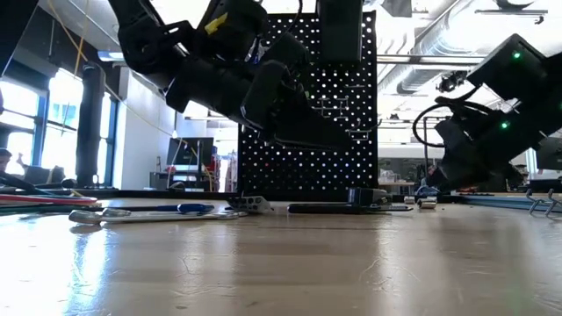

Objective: Hang tools onto peg board
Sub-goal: Put the socket into the black bin on the peg board

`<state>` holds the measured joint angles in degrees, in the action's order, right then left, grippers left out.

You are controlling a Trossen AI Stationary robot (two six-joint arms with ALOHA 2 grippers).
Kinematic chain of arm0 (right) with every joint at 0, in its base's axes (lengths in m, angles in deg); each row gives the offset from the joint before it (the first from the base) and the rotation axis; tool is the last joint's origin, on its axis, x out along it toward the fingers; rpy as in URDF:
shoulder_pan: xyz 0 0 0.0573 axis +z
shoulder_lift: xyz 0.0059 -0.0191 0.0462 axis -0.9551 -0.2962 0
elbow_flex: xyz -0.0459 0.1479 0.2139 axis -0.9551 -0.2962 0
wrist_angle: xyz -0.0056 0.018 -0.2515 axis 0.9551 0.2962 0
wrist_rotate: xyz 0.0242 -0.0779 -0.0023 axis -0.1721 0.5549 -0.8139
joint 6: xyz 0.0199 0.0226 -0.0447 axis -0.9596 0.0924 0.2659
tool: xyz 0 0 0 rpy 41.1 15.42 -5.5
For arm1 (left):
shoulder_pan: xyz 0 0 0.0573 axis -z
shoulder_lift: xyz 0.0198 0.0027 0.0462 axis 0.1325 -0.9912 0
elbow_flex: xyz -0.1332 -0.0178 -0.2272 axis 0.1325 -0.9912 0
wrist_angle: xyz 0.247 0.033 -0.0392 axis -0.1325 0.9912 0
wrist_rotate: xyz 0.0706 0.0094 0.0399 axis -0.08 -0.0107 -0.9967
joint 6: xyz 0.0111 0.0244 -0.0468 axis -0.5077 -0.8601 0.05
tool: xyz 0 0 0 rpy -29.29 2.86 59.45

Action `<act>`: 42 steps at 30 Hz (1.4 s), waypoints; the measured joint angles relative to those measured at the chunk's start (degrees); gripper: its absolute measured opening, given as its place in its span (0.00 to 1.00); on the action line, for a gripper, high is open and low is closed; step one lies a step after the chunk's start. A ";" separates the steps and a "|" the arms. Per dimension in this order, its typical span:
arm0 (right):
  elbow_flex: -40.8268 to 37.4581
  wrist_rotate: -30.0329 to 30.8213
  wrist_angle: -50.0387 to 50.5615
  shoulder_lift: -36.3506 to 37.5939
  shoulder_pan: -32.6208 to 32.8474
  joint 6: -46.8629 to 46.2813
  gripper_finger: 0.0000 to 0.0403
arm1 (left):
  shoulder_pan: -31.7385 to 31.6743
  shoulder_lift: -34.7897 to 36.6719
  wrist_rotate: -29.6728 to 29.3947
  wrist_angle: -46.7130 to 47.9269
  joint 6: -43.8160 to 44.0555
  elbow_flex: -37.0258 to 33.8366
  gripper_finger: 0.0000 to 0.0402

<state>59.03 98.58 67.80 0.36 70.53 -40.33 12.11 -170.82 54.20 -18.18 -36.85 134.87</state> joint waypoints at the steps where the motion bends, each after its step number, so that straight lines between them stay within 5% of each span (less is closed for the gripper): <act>1: -0.47 0.43 -1.45 -0.04 0.00 0.37 0.35 | 0.00 0.00 0.00 0.02 -0.19 0.00 0.35; 18: -0.77 4.26 -11.30 -12.37 -0.02 -0.01 0.36 | 0.13 0.00 -0.06 -0.01 -1.17 0.00 0.35; 31: 2.91 4.51 -22.66 -27.97 -4.28 3.04 0.49 | 0.19 0.00 1.47 0.35 -1.22 -0.02 0.35; 42: 7.37 4.74 -24.66 -38.42 -5.60 2.93 0.42 | 0.44 0.04 1.62 3.10 -1.55 -0.11 0.35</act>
<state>66.40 103.32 43.15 -38.06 64.93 -37.40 12.55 -170.77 55.82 -15.08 -38.40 134.77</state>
